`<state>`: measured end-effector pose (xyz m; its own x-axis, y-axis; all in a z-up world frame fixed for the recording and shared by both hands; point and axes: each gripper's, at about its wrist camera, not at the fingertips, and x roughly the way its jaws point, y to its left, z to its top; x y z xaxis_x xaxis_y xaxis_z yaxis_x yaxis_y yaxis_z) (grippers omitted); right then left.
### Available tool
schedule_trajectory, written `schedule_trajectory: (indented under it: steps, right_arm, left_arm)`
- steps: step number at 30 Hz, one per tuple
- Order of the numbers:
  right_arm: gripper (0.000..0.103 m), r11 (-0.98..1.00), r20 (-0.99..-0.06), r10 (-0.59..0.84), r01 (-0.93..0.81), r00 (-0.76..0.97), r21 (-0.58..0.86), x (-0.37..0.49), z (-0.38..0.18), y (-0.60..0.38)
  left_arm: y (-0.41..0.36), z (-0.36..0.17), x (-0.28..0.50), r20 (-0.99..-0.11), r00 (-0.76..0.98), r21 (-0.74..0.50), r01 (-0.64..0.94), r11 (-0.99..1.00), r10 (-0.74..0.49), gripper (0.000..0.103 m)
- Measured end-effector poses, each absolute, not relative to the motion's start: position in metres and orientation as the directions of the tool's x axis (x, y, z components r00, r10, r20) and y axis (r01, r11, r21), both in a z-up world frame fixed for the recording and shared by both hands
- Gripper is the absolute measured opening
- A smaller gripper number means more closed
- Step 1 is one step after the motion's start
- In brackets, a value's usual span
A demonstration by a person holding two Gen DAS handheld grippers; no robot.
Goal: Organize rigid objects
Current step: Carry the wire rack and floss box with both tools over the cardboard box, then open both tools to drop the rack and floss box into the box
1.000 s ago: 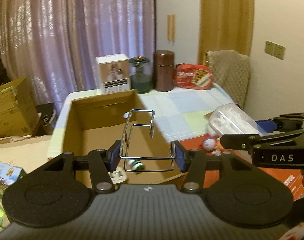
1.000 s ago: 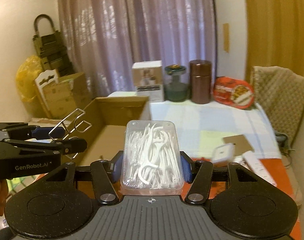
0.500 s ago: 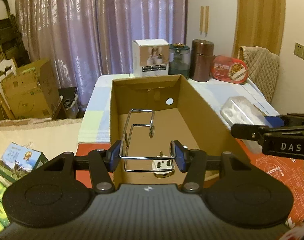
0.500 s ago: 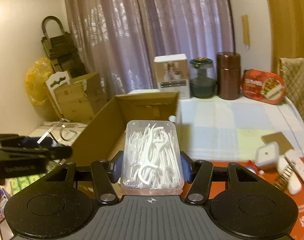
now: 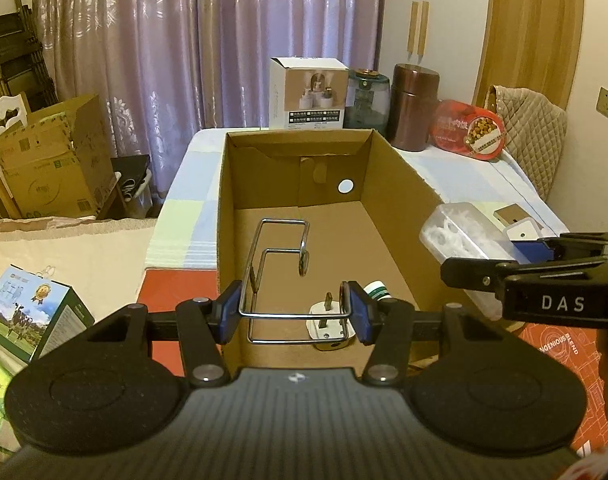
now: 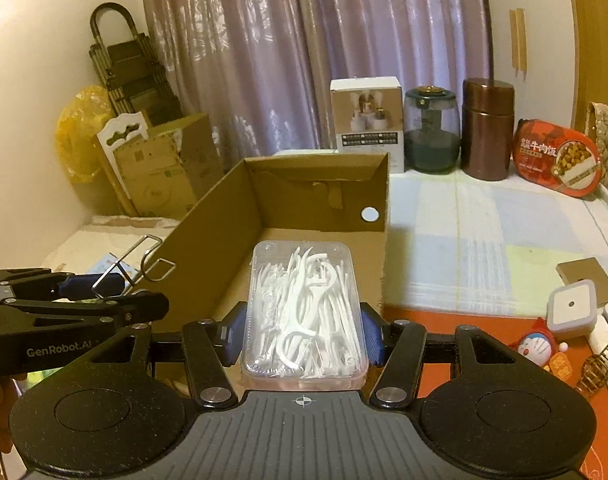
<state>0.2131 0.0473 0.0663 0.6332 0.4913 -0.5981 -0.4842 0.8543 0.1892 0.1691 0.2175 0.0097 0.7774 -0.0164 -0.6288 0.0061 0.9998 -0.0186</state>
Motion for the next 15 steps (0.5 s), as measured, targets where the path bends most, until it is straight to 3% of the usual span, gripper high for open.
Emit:
schedule_trajectory:
  steps: [10, 12, 13, 15]
  right_arm:
    - [0.054, 0.855, -0.604, 0.487, -0.486, 0.631, 0.182, 0.2143, 0.0646, 0.0464]
    - [0.054, 0.855, -0.603, 0.487, -0.485, 0.632, 0.183, 0.2136, 0.0646, 0.0461]
    - [0.054, 0.855, -0.603, 0.488, -0.484, 0.631, 0.185, 0.2138, 0.0643, 0.0465]
    - [0.054, 0.854, -0.602, 0.49, -0.485, 0.63, 0.188, 0.214, 0.0643, 0.0458]
  left_arm:
    - [0.2185, 0.0042, 0.1732, -0.636, 0.771, -0.038, -0.012, 0.999, -0.015, 0.049]
    - [0.2187, 0.0042, 0.1731, -0.634, 0.773, -0.027, -0.022, 0.999, 0.0, 0.053]
    - [0.2189, 0.0048, 0.1724, -0.632, 0.775, -0.019, -0.031, 0.999, 0.012, 0.059]
    - [0.2203, 0.0073, 0.1709, -0.628, 0.778, -0.02, -0.038, 0.999, 0.017, 0.06]
